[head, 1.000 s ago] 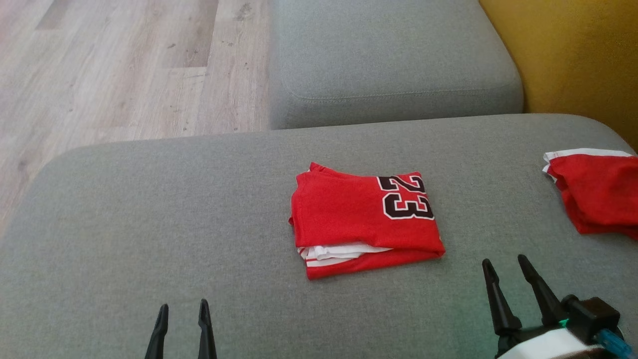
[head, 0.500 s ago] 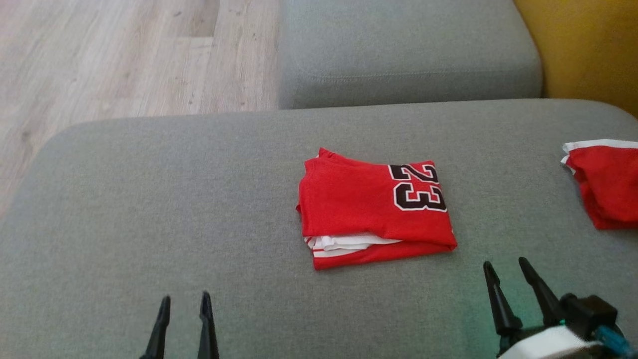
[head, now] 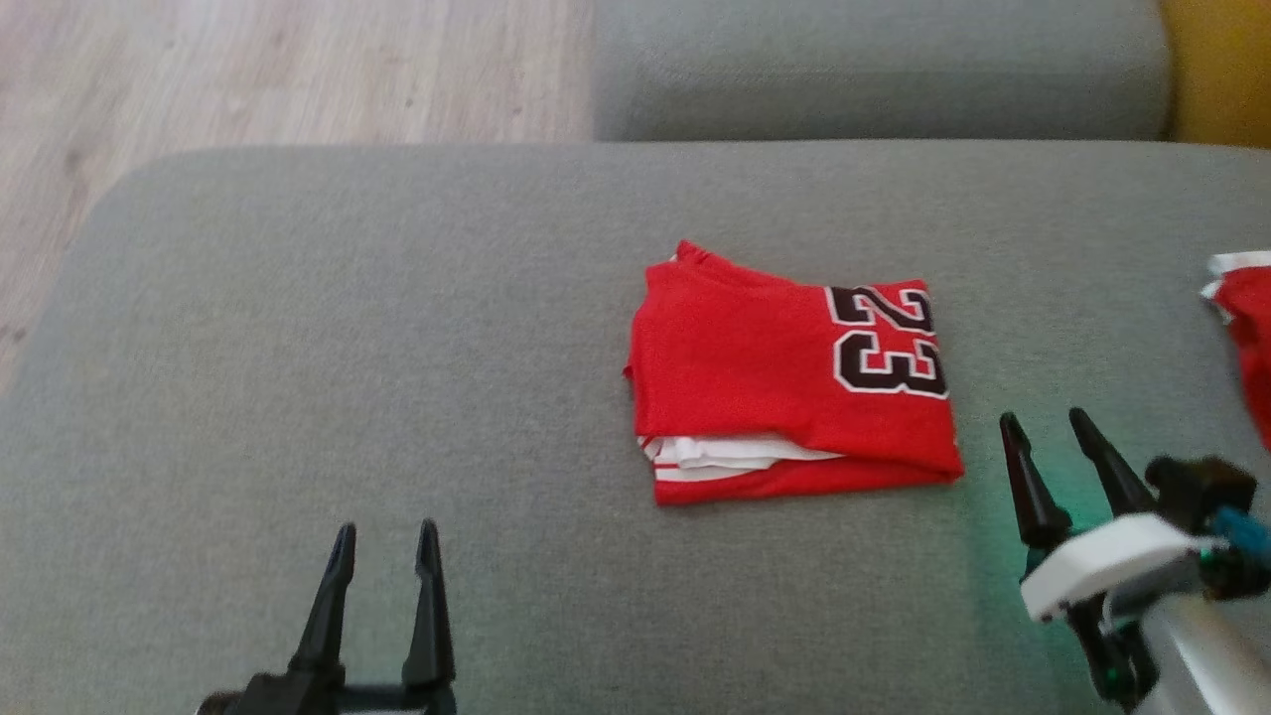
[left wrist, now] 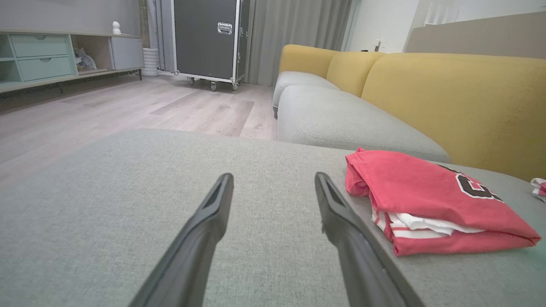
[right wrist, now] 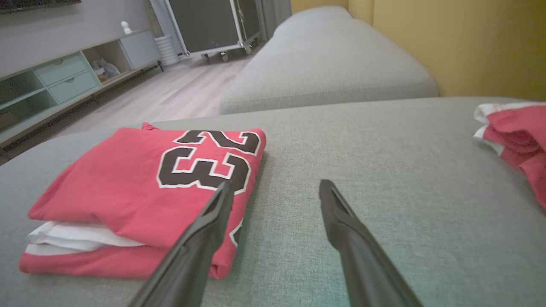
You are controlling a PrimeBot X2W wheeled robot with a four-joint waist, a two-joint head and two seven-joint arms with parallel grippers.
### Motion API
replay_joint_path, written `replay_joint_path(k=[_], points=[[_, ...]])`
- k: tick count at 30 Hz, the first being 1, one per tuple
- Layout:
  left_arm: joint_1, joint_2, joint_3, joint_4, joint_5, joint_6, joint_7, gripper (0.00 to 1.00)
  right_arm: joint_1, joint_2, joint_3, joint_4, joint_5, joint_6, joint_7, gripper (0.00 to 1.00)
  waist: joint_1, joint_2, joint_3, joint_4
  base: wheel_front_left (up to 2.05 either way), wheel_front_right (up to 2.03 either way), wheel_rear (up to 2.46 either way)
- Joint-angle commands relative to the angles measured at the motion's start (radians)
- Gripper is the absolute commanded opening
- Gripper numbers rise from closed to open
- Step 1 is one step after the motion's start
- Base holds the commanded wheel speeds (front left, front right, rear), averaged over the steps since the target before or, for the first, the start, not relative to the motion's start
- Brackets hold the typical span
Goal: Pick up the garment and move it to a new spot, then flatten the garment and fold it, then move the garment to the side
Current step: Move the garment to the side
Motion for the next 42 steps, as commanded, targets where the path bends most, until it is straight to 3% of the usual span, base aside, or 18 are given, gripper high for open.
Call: replay_joint_path(k=[1, 14, 15, 16, 17, 18, 22, 27, 34, 42], points=[[-0.057, -0.007, 0.014, -0.038, 0.016, 0.008, -0.010, 1.00, -0.070, -0.028, 0.035, 0.007, 0.036, -0.001, 0.018, 1.00, -0.0003, 0.0000, 0.030, 0.024, 0.00, 0.00, 0.00], [-0.122, -0.007, -0.039, -0.043, 0.056, 0.038, -0.010, 1.00, -0.257, -0.057, 0.175, 0.178, 0.283, -0.001, 0.175, 1.00, -0.0003, 0.0000, 0.109, 0.080, 0.00, 0.00, 0.00], [-0.124, -0.007, -0.042, -0.042, 0.056, 0.040, -0.010, 1.00, -0.265, -0.055, 0.187, 0.187, 0.307, -0.001, 0.190, 0.89, -0.0003, 0.0000, 0.112, 0.082, 0.00, 0.00, 0.00], [-0.126, -0.007, -0.046, -0.040, 0.056, 0.042, -0.010, 1.00, -0.272, -0.054, 0.199, 0.193, 0.330, -0.001, 0.202, 0.45, -0.0003, 0.0000, 0.115, 0.084, 0.00, 0.00, 0.00], [-0.128, -0.007, -0.049, -0.039, 0.055, 0.044, -0.010, 1.00, -0.279, -0.053, 0.207, 0.197, 0.354, -0.001, 0.209, 0.11, -0.0003, 0.0000, 0.117, 0.085, 0.00, 0.00, 0.00], [-0.130, -0.007, -0.052, -0.039, 0.055, 0.046, -0.010, 1.00, -0.284, -0.056, 0.215, 0.200, 0.373, -0.001, 0.212, 0.00, -0.0003, 0.0000, 0.119, 0.085, 0.00, 0.00, 0.00], [-0.134, -0.007, -0.054, -0.041, 0.054, 0.054, -0.010, 1.00, -0.304, -0.083, 0.245, 0.187, 0.431, -0.001, 0.198, 0.00, -0.0003, 0.0000, 0.131, 0.072, 0.00, 0.00, 0.00], [-0.148, -0.007, -0.058, -0.045, 0.053, 0.057, -0.010, 1.00, -0.340, -0.178, 0.286, 0.150, 0.440, -0.001, 0.175, 0.00, -0.0003, 0.0000, 0.164, 0.021, 0.00, 0.00, 0.00], [-0.202, -0.007, -0.069, -0.045, 0.061, 0.058, -0.010, 1.00, -0.407, -0.390, 0.305, 0.080, 0.423, -0.001, 0.194, 0.00, -0.0003, 0.0000, 0.233, -0.054, 0.00, 0.00, 0.00], [-0.266, -0.007, -0.084, -0.035, 0.069, 0.056, -0.010, 1.00, -0.451, -0.629, 0.245, 0.017, 0.410, -0.001, 0.246, 0.00, -0.0003, 0.0000, 0.304, -0.094, 0.00, 0.00, 0.00]])
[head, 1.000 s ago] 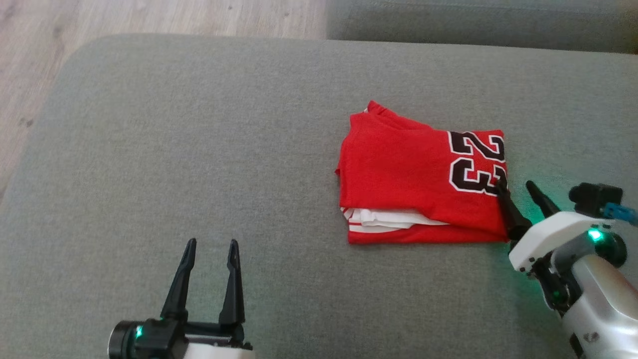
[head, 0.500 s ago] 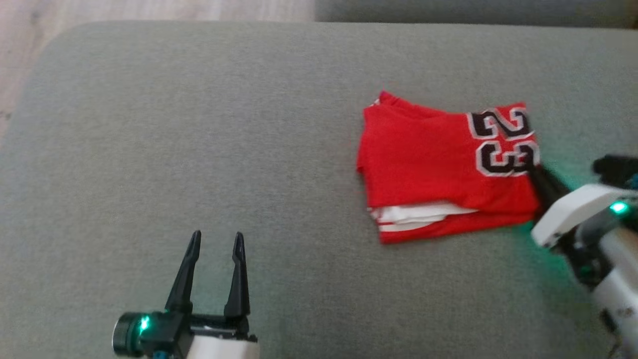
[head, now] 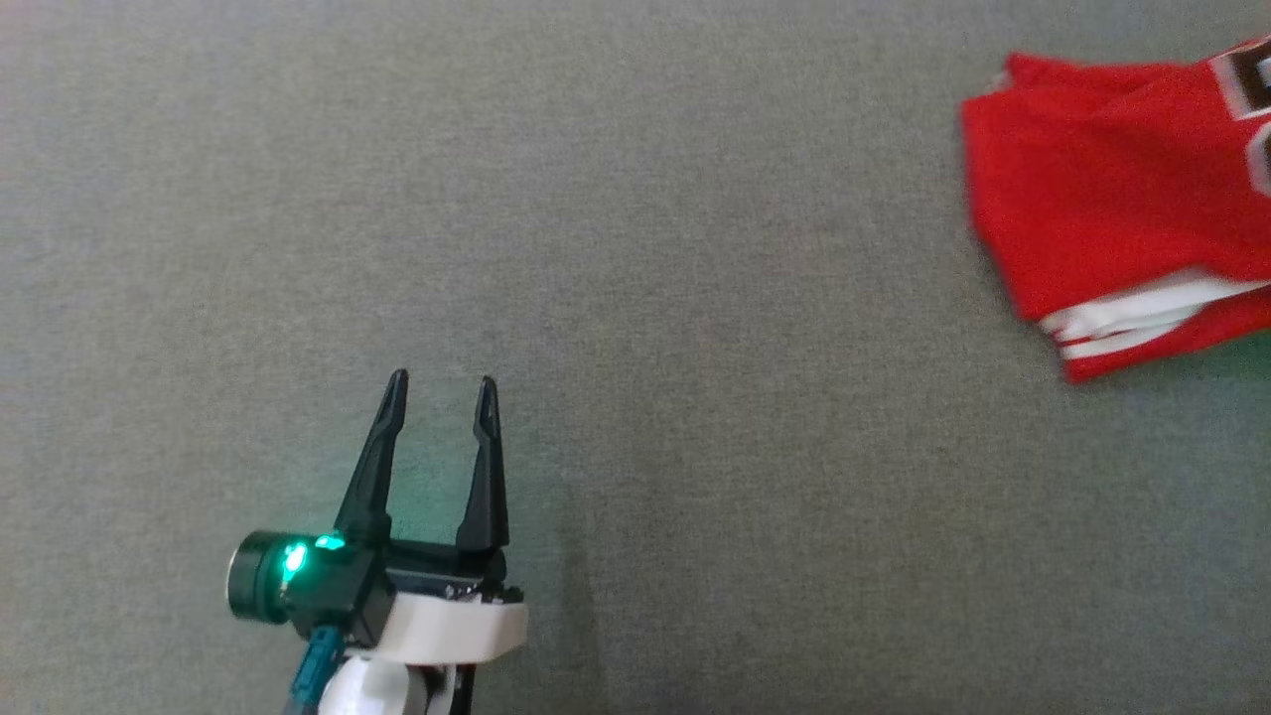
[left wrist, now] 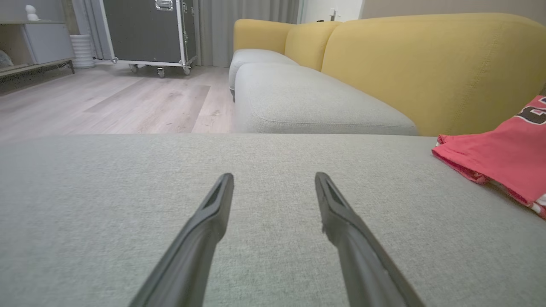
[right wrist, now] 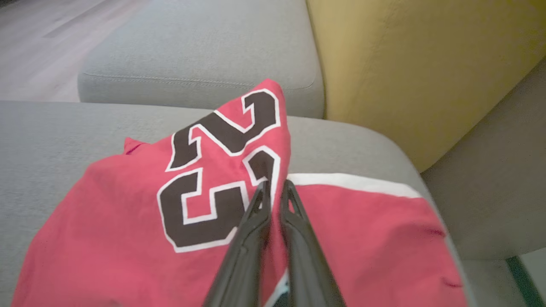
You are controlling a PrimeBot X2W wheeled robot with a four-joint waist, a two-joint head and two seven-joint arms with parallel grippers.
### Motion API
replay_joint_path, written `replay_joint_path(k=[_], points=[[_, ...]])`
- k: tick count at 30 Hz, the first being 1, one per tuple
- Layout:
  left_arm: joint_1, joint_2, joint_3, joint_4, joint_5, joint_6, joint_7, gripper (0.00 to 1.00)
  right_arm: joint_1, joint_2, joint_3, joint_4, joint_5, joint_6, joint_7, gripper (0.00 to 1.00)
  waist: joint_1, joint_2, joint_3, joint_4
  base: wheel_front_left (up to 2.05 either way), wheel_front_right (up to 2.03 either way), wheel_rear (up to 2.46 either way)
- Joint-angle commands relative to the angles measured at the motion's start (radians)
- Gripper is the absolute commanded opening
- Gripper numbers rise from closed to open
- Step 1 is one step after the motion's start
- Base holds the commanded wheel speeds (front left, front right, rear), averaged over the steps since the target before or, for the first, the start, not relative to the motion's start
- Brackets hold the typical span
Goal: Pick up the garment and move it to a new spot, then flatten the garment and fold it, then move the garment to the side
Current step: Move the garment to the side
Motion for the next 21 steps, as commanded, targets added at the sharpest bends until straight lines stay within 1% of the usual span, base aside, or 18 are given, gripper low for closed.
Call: replay_joint_path(k=[1, 2, 3, 5, 6, 8, 9, 10, 11, 12, 13, 14, 16, 21], points=[[-0.032, -0.004, 0.020, -0.023, 0.010, 0.002, -0.010, 1.00, -0.009, -0.095, -0.032, -0.035, -0.011, -0.001, 0.012, 0.00, -0.0002, 0.0000, 0.030, -0.018, 0.00, 0.00, 0.00], [-0.037, -0.004, 0.017, -0.022, 0.009, 0.002, -0.010, 1.00, -0.008, -0.119, -0.047, -0.041, -0.011, -0.001, 0.019, 0.00, -0.0002, 0.0000, 0.037, -0.019, 0.00, 0.00, 0.00], [-0.048, -0.004, 0.010, -0.020, 0.006, -0.002, -0.010, 1.00, 0.004, -0.170, -0.079, -0.044, -0.014, -0.001, 0.029, 0.00, -0.0002, 0.0000, 0.048, -0.020, 0.00, 0.00, 0.00], [-0.056, -0.004, 0.005, -0.019, 0.004, -0.002, -0.010, 1.00, 0.015, -0.214, -0.112, -0.044, -0.021, -0.001, 0.042, 0.00, -0.0002, 0.0000, 0.056, -0.019, 0.00, 0.00, 0.00], [-0.056, -0.004, 0.005, -0.019, 0.004, -0.002, -0.010, 1.00, 0.015, -0.214, -0.112, -0.044, -0.021, -0.001, 0.042, 0.00, -0.0002, 0.0000, 0.056, -0.019, 0.00, 0.00, 0.00], [-0.063, -0.004, 0.001, -0.021, 0.002, -0.001, -0.010, 1.00, 0.027, -0.242, -0.148, -0.042, -0.027, -0.001, 0.053, 0.00, -0.0002, 0.0000, 0.065, -0.018, 0.00, 0.00, 0.00], [-0.063, -0.004, 0.001, -0.021, 0.002, -0.001, -0.010, 1.00, 0.027, -0.242, -0.148, -0.042, -0.027, -0.001, 0.053, 0.00, -0.0002, 0.0000, 0.065, -0.018, 0.00, 0.00, 0.00], [-0.070, -0.004, -0.002, -0.021, 0.001, 0.000, -0.010, 1.00, 0.044, -0.258, -0.177, -0.038, -0.039, -0.001, 0.061, 0.00, -0.0002, 0.0000, 0.072, -0.016, 0.00, 0.00, 0.00], [-0.073, -0.004, -0.002, -0.020, 0.000, 0.000, -0.010, 1.00, 0.053, -0.263, -0.188, -0.035, -0.051, -0.001, 0.066, 0.11, -0.0002, 0.0000, 0.073, -0.015, 0.00, 0.00, 0.00], [-0.074, -0.004, -0.002, -0.018, 0.000, 0.000, -0.010, 1.00, 0.062, -0.266, -0.197, -0.029, -0.071, -0.001, 0.071, 0.45, -0.0002, 0.0000, 0.072, -0.015, 0.00, 0.00, 0.00], [-0.075, -0.004, -0.002, -0.015, 0.000, 0.001, -0.010, 1.00, 0.068, -0.265, -0.208, -0.021, -0.098, -0.001, 0.070, 1.00, -0.0002, 0.0000, 0.070, -0.015, 0.00, 0.00, 0.00], [-0.075, -0.004, -0.001, -0.011, 0.001, 0.001, -0.010, 1.00, 0.071, -0.256, -0.221, -0.012, -0.126, -0.001, 0.065, 1.00, -0.0002, 0.0000, 0.066, -0.014, 0.00, 0.00, 0.00], [-0.074, -0.004, 0.003, -0.003, 0.002, -0.001, -0.010, 1.00, 0.078, -0.211, -0.241, -0.004, -0.181, -0.001, 0.052, 1.00, -0.0002, 0.0000, 0.052, -0.014, 0.00, 0.00, 0.00], [-0.058, -0.004, 0.018, 0.011, 0.007, -0.004, -0.010, 1.00, 0.124, -0.038, -0.256, -0.028, -0.276, -0.001, 0.017, 1.00, -0.0002, 0.0000, -0.007, -0.015, 0.00, 0.00, 0.00]])
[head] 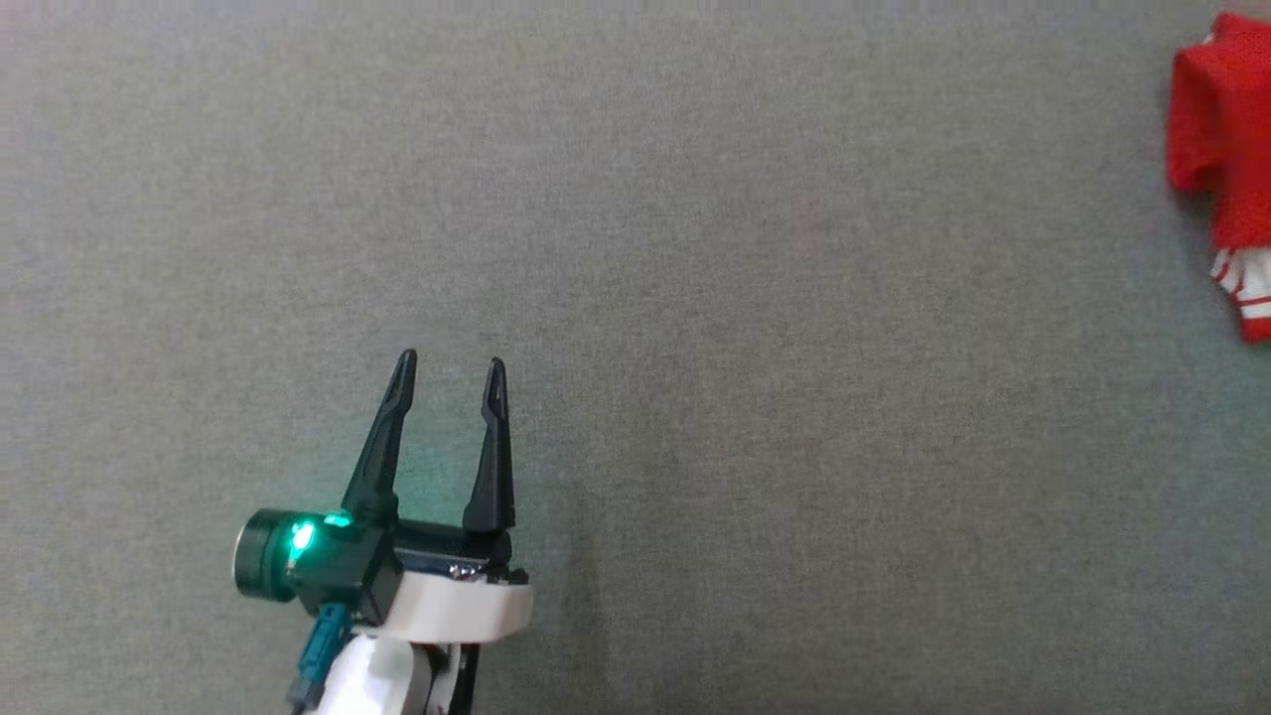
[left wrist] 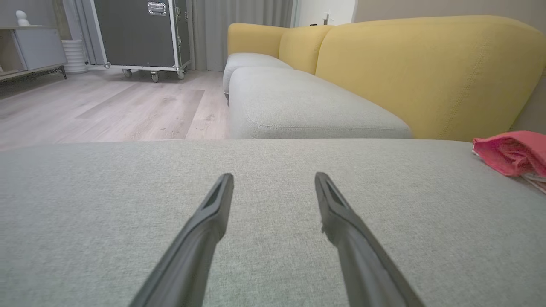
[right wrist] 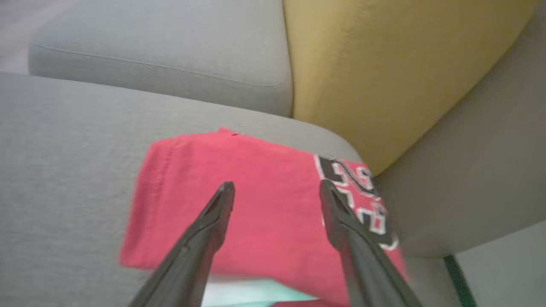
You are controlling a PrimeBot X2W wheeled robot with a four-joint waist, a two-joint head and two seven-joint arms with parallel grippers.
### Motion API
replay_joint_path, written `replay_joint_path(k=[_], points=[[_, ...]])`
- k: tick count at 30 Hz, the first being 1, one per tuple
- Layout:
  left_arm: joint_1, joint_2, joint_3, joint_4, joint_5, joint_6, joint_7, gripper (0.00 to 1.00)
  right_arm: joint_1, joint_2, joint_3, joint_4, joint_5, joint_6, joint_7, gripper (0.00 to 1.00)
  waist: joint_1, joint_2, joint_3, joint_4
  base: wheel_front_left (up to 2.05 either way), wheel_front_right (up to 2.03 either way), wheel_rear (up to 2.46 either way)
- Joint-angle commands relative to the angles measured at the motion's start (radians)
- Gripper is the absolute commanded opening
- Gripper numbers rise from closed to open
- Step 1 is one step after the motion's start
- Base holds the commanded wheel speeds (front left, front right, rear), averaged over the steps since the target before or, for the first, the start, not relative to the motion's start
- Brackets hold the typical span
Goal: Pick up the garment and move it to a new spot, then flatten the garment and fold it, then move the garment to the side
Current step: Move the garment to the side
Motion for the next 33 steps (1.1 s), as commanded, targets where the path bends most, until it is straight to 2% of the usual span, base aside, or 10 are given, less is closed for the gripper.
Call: replay_joint_path(k=[1, 5, 11, 16, 18, 24, 27, 33], points=[[0.006, -0.002, 0.034, -0.021, 0.009, 0.000, -0.010, 1.00, 0.049, -0.005, -0.002, -0.027, -0.016, -0.001, -0.020, 1.00, 0.0000, 0.0000, -0.037, -0.001, 0.00, 0.00, 0.00], [0.047, -0.002, 0.056, -0.004, 0.008, -0.006, -0.010, 1.00, 0.101, 0.155, 0.011, -0.057, -0.060, -0.001, -0.075, 1.00, 0.0000, 0.0000, -0.107, -0.002, 0.00, 0.00, 0.00], [0.120, -0.002, 0.094, 0.018, -0.017, -0.012, -0.010, 1.00, 0.204, 0.374, 0.099, -0.065, -0.123, -0.001, -0.232, 1.00, 0.0000, 0.0000, -0.226, 0.002, 0.00, 0.00, 0.00], [0.185, -0.002, 0.120, 0.029, -0.042, -0.018, -0.010, 1.00, 0.292, 0.513, 0.119, -0.059, -0.179, -0.001, -0.296, 1.00, 0.0000, 0.0000, -0.318, 0.000, 0.00, 0.00, 0.00], [0.207, -0.002, 0.127, 0.027, -0.049, -0.019, -0.010, 1.00, 0.330, 0.567, 0.080, -0.127, -0.211, -0.001, -0.298, 1.00, 0.0000, 0.0000, -0.344, -0.001, 0.00, 0.00, 0.00], [0.238, -0.002, 0.144, -0.008, -0.028, -0.019, -0.010, 1.00, 0.489, 0.669, -0.051, -0.350, -0.335, -0.001, -0.299, 1.00, 0.0000, 0.0000, -0.379, -0.002, 0.00, 0.00, 0.00], [0.254, -0.002, 0.153, -0.023, -0.021, -0.022, -0.010, 1.00, 0.547, 0.697, -0.089, -0.400, -0.376, -0.001, -0.299, 1.00, 0.0000, 0.0000, -0.391, -0.005, 0.00, 0.00, 0.00], [0.279, -0.002, 0.160, -0.035, -0.026, -0.022, -0.010, 1.00, 0.600, 0.721, -0.113, -0.417, -0.404, -0.001, -0.299, 1.00, 0.0000, 0.0000, -0.408, -0.007, 0.00, 0.00, 0.00]])
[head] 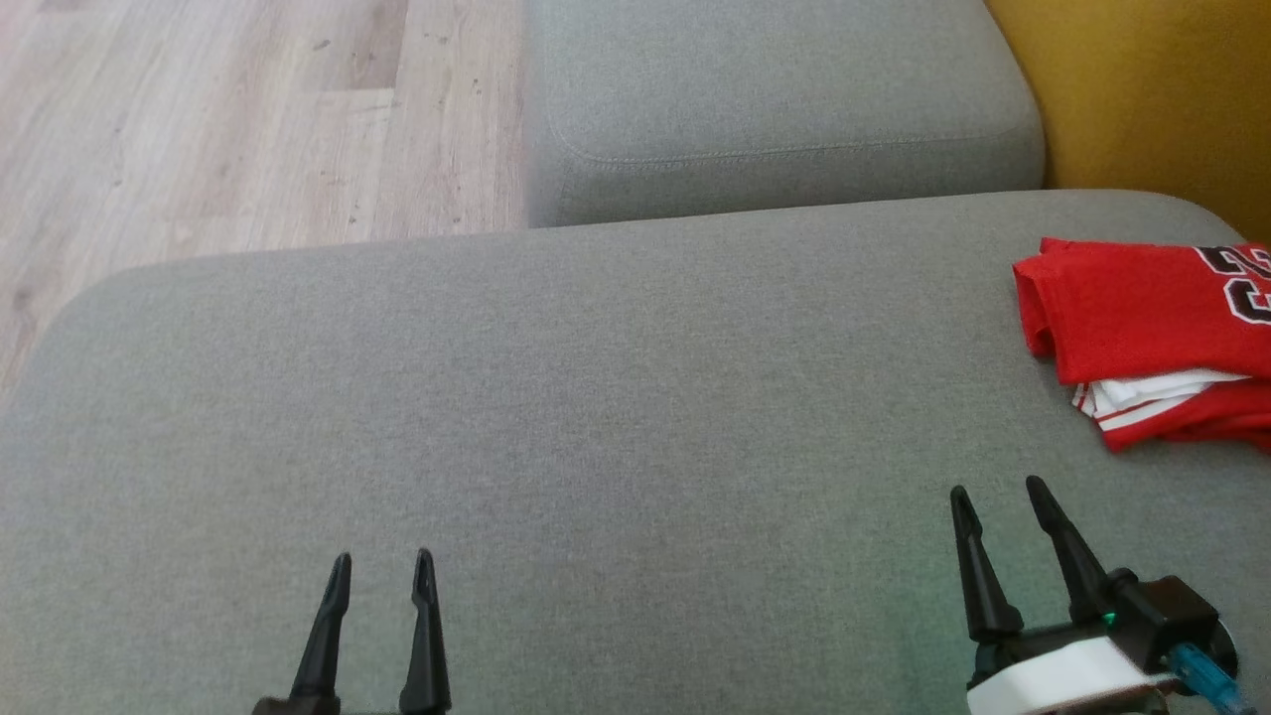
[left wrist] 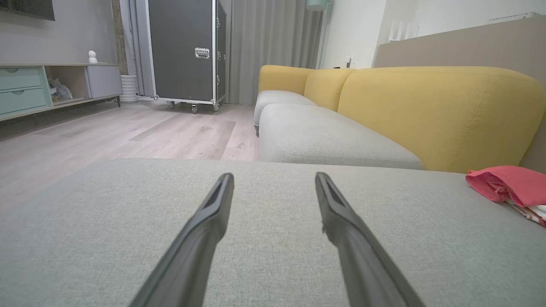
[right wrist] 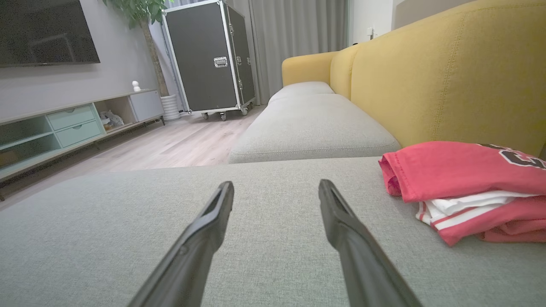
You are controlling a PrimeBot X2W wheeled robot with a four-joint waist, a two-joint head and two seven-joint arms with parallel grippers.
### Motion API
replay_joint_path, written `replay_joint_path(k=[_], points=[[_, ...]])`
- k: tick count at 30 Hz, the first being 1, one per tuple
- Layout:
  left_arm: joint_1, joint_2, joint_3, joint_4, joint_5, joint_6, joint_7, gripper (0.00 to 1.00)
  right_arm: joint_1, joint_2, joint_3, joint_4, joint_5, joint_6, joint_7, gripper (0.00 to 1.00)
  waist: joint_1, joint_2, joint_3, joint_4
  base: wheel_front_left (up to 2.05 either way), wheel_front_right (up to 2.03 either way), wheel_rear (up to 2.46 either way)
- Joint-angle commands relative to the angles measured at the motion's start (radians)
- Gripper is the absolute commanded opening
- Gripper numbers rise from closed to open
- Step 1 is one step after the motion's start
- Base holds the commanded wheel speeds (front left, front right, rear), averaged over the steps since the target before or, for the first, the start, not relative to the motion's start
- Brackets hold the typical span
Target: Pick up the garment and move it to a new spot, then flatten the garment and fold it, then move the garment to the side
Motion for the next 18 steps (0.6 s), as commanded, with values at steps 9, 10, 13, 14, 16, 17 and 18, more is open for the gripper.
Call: replay_joint_path(k=[9, 10, 13, 14, 16, 17, 18], points=[[-0.006, -0.004, 0.044, -0.035, 0.001, -0.001, -0.010, 1.00, -0.024, 0.010, 0.014, -0.020, -0.010, -0.001, -0.011, 1.00, 0.0001, -0.0001, -0.019, 0.006, 0.00, 0.00, 0.00], [-0.006, -0.004, 0.046, -0.035, 0.002, -0.003, -0.010, 1.00, -0.024, 0.011, 0.014, -0.018, -0.010, -0.001, -0.011, 1.00, 0.0001, -0.0001, -0.020, 0.007, 0.00, 0.00, 0.00], [-0.004, -0.004, 0.052, -0.034, 0.007, -0.003, -0.010, 1.00, -0.025, 0.013, 0.014, -0.014, -0.009, -0.001, -0.011, 1.00, 0.0001, -0.0001, -0.021, 0.007, 0.00, 0.00, 0.00], [-0.003, -0.004, 0.053, -0.035, 0.007, -0.002, -0.010, 1.00, -0.026, 0.013, 0.015, -0.014, -0.009, -0.001, -0.011, 1.00, 0.0001, -0.0001, -0.021, 0.007, 0.00, 0.00, 0.00], [-0.002, -0.004, 0.055, -0.036, 0.006, 0.000, -0.010, 0.00, -0.025, 0.014, 0.015, -0.013, -0.011, -0.001, -0.011, 0.00, 0.0001, -0.0001, -0.022, 0.004, 0.00, 0.00, 0.00], [0.028, 0.001, 0.015, 0.002, -0.002, 0.000, 0.000, 0.00, 0.001, 0.017, -0.008, 0.018, -0.003, 0.000, 0.000, 0.00, 0.0002, -0.0001, -0.022, 0.005, 0.00, 0.00, 0.00], [0.028, 0.001, 0.013, 0.018, -0.003, 0.000, 0.003, 0.00, 0.002, 0.017, -0.008, 0.032, -0.003, 0.000, 0.001, 0.00, 0.0002, -0.0001, -0.022, 0.005, 0.00, 0.00, 0.00]])
